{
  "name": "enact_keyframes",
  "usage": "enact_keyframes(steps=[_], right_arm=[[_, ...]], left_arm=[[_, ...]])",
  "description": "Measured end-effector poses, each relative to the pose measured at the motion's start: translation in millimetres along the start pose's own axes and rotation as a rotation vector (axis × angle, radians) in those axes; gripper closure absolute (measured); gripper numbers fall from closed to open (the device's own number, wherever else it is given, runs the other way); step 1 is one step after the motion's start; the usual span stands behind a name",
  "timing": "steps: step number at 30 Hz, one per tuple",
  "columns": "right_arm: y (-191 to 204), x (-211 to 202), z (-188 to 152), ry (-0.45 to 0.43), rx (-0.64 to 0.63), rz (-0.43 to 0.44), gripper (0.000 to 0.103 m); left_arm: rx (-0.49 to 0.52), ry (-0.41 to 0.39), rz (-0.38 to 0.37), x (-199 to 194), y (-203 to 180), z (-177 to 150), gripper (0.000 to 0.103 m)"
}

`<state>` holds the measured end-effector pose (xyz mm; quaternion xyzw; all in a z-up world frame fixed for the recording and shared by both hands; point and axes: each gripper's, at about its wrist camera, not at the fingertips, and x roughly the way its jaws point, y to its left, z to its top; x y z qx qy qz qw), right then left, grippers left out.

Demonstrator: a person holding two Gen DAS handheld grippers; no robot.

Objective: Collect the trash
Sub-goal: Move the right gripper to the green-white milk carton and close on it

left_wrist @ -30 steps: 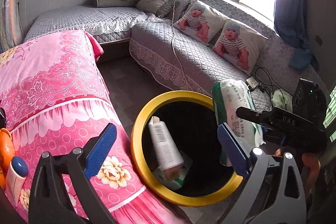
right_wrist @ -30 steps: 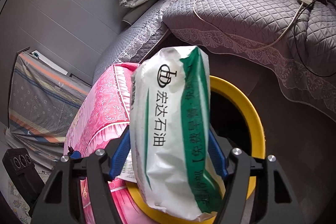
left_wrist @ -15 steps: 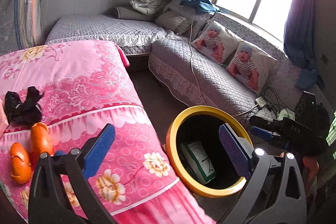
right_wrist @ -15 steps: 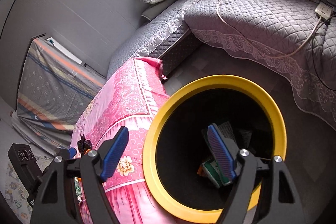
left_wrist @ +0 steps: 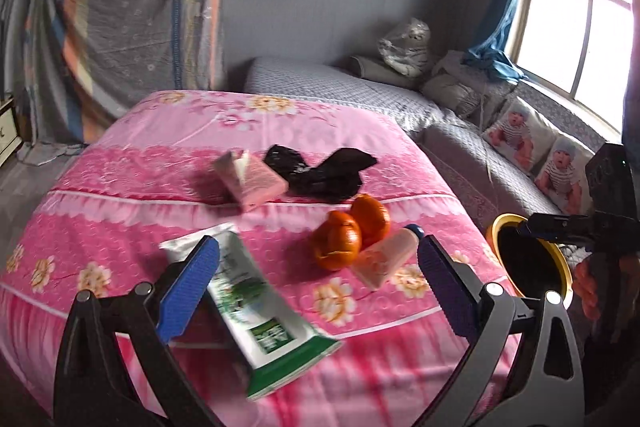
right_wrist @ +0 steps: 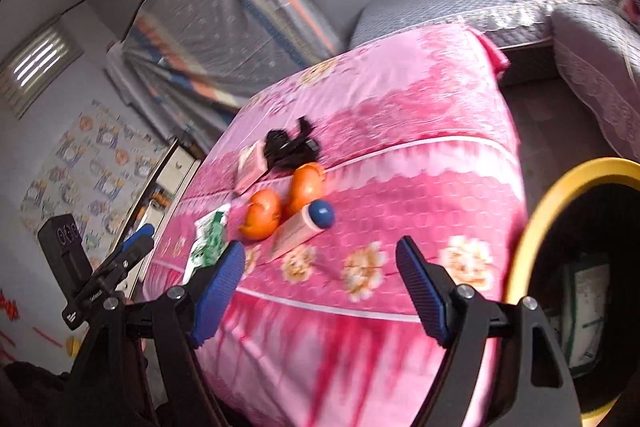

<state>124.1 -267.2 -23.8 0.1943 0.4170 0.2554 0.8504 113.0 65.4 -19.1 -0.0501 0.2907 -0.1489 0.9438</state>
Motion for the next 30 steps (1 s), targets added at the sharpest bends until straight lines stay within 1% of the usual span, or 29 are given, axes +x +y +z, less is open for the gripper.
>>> enact_keyframes(steps=[3, 6, 8, 9, 10, 11, 12, 15, 18, 22, 23, 26, 27, 29, 30], right_arm=[[56, 47, 0, 0.129, -0.105, 0.077, 0.026], [105, 90, 2, 0.248, -0.192, 0.102, 0.026], [133, 121, 3, 0.318, -0.240, 0.099, 0.026], [144, 133, 4, 0.340, -0.262, 0.083, 0.026], [155, 146, 3, 0.361, -0.291, 0.064, 0.023], [164, 160, 4, 0.379, -0.311, 0.046, 0.015], [170, 173, 5, 0.395, -0.317, 0.025, 0.014], [176, 204, 2, 0.464, -0.312, -0.033, 0.014], [185, 225, -2, 0.484, -0.344, -0.115, 0.014], [182, 245, -5, 0.497, -0.363, -0.218, 0.014], [180, 248, -5, 0.497, -0.362, -0.235, 0.014], [177, 260, -7, 0.527, -0.345, -0.246, 0.015], [177, 263, -8, 0.527, -0.346, -0.251, 0.018], [176, 267, -10, 0.541, -0.345, -0.259, 0.033], [174, 269, -10, 0.552, -0.339, -0.256, 0.034]], left_arm=[[-0.071, -0.050, 0.119, -25, 47, -10, 0.008], [-0.142, -0.075, 0.204, -46, 84, -23, 0.008], [-0.201, -0.086, 0.231, -56, 105, -31, 0.008], [-0.229, -0.088, 0.231, -60, 114, -33, 0.008], [-0.255, -0.089, 0.227, -63, 122, -36, 0.008], [-0.277, -0.090, 0.222, -65, 128, -40, 0.008], [-0.295, -0.091, 0.218, -67, 135, -42, 0.008], [-0.326, -0.093, 0.213, -71, 146, -51, 0.008], [-0.338, -0.097, 0.213, -74, 154, -56, 0.008], [-0.357, -0.102, 0.214, -75, 164, -62, 0.008], [-0.362, -0.101, 0.213, -75, 166, -63, 0.008], [-0.375, -0.096, 0.212, -74, 171, -67, 0.008], [-0.379, -0.095, 0.212, -75, 173, -67, 0.008], [-0.385, -0.096, 0.213, -76, 174, -68, 0.008], [-0.385, -0.097, 0.217, -77, 175, -68, 0.008]])
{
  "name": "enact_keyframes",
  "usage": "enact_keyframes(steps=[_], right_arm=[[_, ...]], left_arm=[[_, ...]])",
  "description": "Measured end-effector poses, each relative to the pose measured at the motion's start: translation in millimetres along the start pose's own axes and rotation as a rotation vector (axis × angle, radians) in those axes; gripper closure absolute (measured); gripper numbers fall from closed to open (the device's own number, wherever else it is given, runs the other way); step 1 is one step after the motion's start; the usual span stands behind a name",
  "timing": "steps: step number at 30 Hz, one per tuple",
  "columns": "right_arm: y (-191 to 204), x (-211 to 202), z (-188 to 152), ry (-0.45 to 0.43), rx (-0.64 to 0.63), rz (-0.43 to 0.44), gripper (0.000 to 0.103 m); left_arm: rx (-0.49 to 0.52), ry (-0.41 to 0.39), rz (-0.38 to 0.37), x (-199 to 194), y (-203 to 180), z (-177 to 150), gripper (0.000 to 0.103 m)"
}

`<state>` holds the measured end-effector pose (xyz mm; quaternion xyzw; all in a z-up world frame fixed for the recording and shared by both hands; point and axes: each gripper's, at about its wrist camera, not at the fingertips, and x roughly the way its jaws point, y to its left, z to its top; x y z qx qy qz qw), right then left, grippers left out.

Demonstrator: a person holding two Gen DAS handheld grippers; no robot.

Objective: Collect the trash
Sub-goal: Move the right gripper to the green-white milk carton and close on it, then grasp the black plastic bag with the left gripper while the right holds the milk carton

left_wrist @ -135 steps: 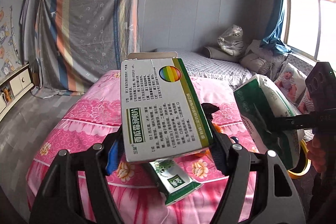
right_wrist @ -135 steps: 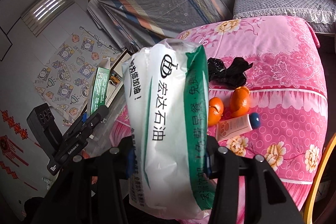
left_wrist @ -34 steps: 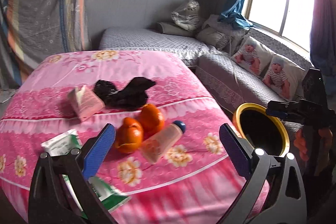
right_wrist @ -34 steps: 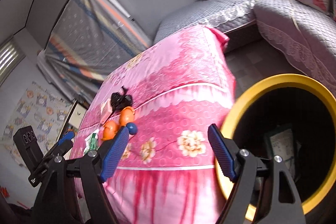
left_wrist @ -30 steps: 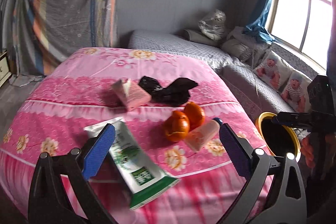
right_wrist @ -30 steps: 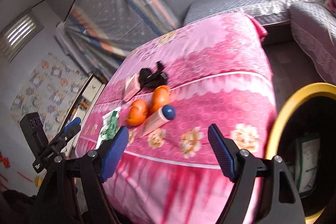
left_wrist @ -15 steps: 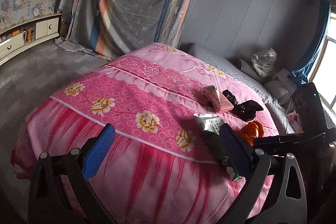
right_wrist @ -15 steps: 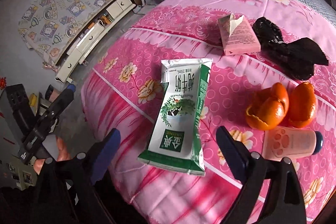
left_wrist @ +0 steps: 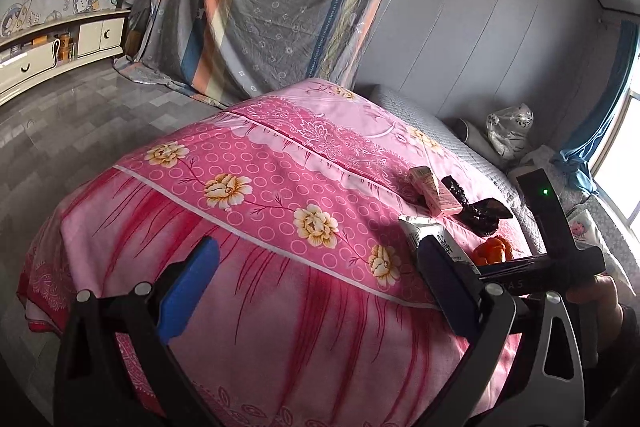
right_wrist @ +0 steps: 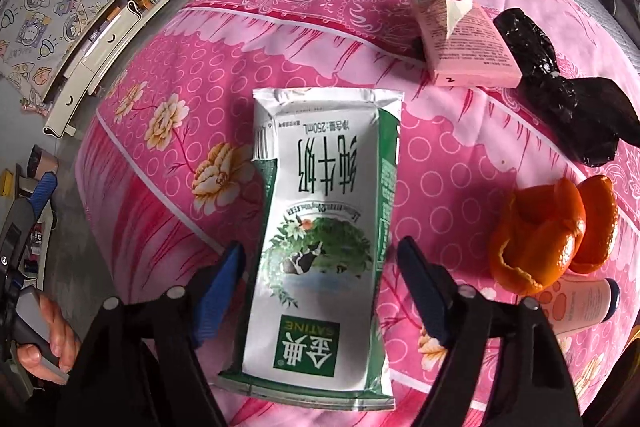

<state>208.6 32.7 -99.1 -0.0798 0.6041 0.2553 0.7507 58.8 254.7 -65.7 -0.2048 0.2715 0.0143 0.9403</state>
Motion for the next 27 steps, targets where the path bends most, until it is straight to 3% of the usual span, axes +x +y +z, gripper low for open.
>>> enact_keyframes(steps=[2, 5, 10, 15, 22, 27], right_arm=[[0, 0, 0, -0.006, 0.003, -0.011, 0.046], [-3, -8, -1, -0.032, 0.010, 0.034, 0.051], [-29, -55, -21, -0.109, 0.049, 0.202, 0.052], [-95, -108, -77, -0.214, 0.187, 0.313, 0.052], [-212, -170, -179, -0.460, 0.461, 0.265, 0.051], [-254, -192, -234, -0.553, 0.562, 0.240, 0.051]], left_arm=[[0.004, -0.003, 0.009, -1, 0, 0, 0.008], [0.018, -0.005, 0.027, -1, -2, 2, 0.008], [0.090, 0.003, 0.042, 1, -19, 11, 0.008], [0.276, 0.060, 0.015, 24, -66, 23, 0.008], [0.553, 0.194, -0.119, 87, -167, 21, 0.008], [0.614, 0.316, -0.231, 143, -238, 24, 0.008]])
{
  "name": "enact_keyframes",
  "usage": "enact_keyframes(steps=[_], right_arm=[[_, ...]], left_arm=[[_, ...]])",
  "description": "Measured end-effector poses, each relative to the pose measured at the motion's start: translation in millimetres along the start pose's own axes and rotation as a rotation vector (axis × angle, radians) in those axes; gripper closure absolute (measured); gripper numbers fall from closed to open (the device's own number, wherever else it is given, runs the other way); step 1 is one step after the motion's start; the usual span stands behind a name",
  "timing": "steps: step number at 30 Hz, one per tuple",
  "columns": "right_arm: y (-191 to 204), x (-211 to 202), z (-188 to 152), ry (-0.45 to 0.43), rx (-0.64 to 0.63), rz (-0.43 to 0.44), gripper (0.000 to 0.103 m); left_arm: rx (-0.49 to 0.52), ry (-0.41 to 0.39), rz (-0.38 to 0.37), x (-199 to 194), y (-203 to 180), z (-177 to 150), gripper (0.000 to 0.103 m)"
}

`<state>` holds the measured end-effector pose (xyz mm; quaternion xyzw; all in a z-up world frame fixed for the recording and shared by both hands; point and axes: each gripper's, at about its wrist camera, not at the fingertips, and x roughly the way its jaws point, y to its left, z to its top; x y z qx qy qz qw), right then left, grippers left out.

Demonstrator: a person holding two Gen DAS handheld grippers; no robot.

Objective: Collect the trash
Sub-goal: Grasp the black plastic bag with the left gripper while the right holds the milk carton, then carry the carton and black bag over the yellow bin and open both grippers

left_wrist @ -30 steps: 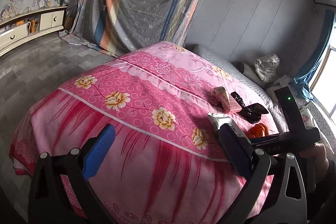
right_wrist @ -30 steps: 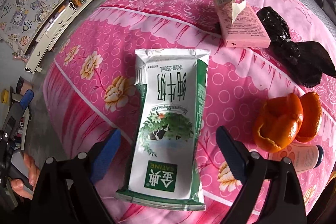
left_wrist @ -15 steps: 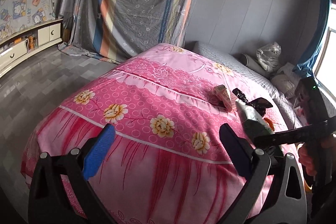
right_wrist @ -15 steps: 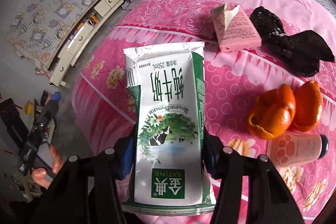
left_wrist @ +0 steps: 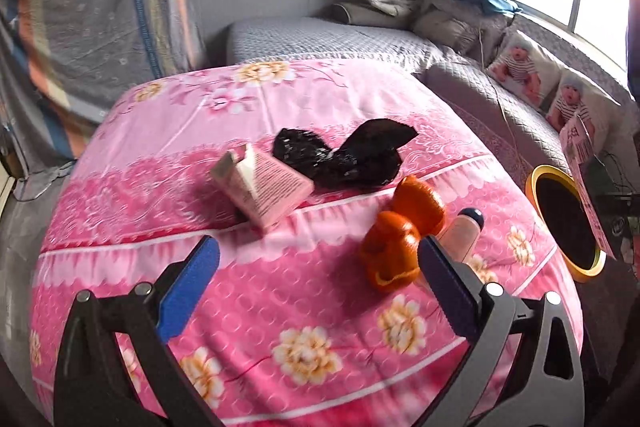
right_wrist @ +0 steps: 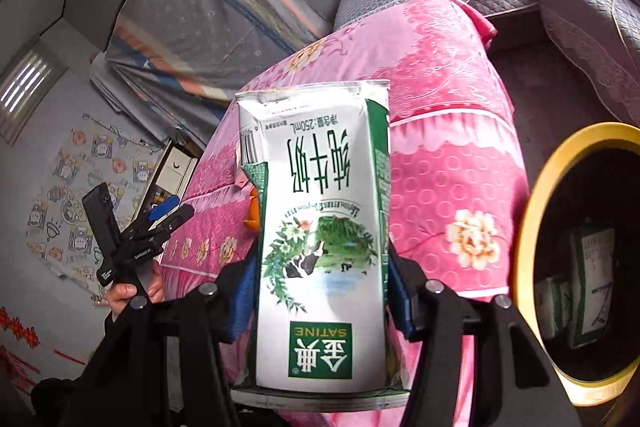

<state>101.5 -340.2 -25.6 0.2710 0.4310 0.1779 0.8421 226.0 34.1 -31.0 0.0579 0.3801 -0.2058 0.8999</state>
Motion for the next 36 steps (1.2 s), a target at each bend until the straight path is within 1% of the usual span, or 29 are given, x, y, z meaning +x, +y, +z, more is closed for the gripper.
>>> enact_keyframes(steps=[1, 5, 8, 11, 13, 15, 19, 21, 22, 23, 25, 27, 29, 30, 31, 33, 34, 36], right_arm=[[-6, -4, -1, -0.010, 0.006, 0.003, 0.051], [-25, -15, -4, -0.030, 0.028, 0.028, 0.051], [-35, -15, -9, -0.033, 0.050, 0.044, 0.051], [-45, -17, -15, -0.037, 0.070, 0.056, 0.051], [-49, -18, -17, -0.041, 0.084, 0.061, 0.051], [-54, -20, -19, -0.045, 0.099, 0.064, 0.051], [-59, -23, -21, -0.053, 0.109, 0.068, 0.051], [-58, -24, -22, -0.054, 0.111, 0.067, 0.051], [-58, -24, -22, -0.055, 0.115, 0.067, 0.051], [-58, -24, -22, -0.054, 0.118, 0.071, 0.051], [-56, -24, -23, -0.054, 0.120, 0.070, 0.051], [-54, -24, -24, -0.053, 0.119, 0.069, 0.051], [-53, -24, -24, -0.054, 0.122, 0.067, 0.051], [-51, -24, -24, -0.054, 0.120, 0.064, 0.051], [-51, -24, -23, -0.055, 0.122, 0.063, 0.051], [-50, -24, -22, -0.053, 0.118, 0.062, 0.051], [-50, -24, -22, -0.054, 0.116, 0.061, 0.051], [-48, -24, -21, -0.052, 0.109, 0.063, 0.051]], left_arm=[[0.013, 0.017, -0.010, 13, -7, 12, 0.008], [0.066, 0.068, -0.005, 60, -31, 51, 0.008], [0.092, 0.122, -0.012, 95, -42, 70, 0.008], [0.072, 0.173, 0.033, 126, -43, 81, 0.008], [0.056, 0.191, 0.031, 140, -42, 85, 0.008], [0.059, 0.213, 0.054, 153, -42, 87, 0.008], [0.066, 0.243, 0.053, 164, -44, 86, 0.009], [0.069, 0.250, 0.066, 168, -43, 85, 0.009], [0.069, 0.254, 0.067, 170, -43, 85, 0.015], [0.068, 0.263, 0.061, 171, -42, 84, 0.033], [0.069, 0.283, 0.049, 175, -43, 84, 0.047], [0.088, 0.276, 0.064, 175, -45, 83, 0.058], [0.095, 0.282, 0.049, 174, -47, 82, 0.080], [0.094, 0.277, 0.051, 173, -47, 81, 0.083], [0.095, 0.270, 0.051, 171, -46, 81, 0.090], [0.073, 0.253, 0.042, 166, -41, 82, 0.094], [0.056, 0.245, 0.030, 162, -38, 83, 0.099], [0.033, 0.213, 0.007, 150, -33, 85, 0.101]])
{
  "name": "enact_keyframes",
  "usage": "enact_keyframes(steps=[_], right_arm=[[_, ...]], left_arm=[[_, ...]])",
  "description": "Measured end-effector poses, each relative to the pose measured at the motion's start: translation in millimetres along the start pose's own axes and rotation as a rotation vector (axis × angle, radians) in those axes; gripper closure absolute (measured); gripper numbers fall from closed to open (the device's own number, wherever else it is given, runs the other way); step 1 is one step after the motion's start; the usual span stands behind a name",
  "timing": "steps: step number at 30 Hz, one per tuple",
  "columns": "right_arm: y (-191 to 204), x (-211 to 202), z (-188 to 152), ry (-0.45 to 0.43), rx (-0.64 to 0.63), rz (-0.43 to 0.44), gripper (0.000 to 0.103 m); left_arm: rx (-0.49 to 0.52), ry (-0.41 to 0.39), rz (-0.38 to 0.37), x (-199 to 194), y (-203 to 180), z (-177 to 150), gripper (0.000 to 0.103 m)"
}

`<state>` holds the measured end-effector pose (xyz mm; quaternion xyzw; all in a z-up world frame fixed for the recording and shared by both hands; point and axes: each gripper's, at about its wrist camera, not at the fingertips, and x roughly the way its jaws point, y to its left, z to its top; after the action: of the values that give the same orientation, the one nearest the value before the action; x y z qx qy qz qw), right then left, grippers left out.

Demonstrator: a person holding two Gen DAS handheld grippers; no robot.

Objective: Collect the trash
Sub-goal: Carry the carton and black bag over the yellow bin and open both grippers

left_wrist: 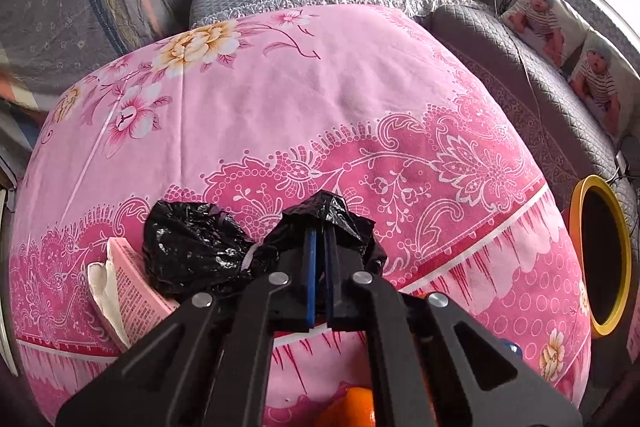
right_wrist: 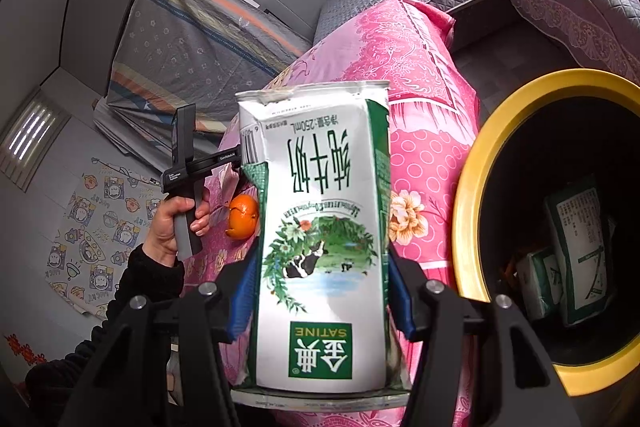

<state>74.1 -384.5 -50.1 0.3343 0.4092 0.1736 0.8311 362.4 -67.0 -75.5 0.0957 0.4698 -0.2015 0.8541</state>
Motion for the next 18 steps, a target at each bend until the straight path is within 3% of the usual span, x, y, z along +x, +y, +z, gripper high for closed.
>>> enact_keyframes(steps=[8, 18], right_arm=[[21, 10, 3, 0.018, -0.045, 0.023, 0.051], [70, 33, 2, 0.069, -0.144, 0.095, 0.051]], left_arm=[[-0.019, -0.193, -0.077, -75, 10, -4, 0.101], [-0.052, -0.424, -0.102, -177, 18, -40, 0.101]])
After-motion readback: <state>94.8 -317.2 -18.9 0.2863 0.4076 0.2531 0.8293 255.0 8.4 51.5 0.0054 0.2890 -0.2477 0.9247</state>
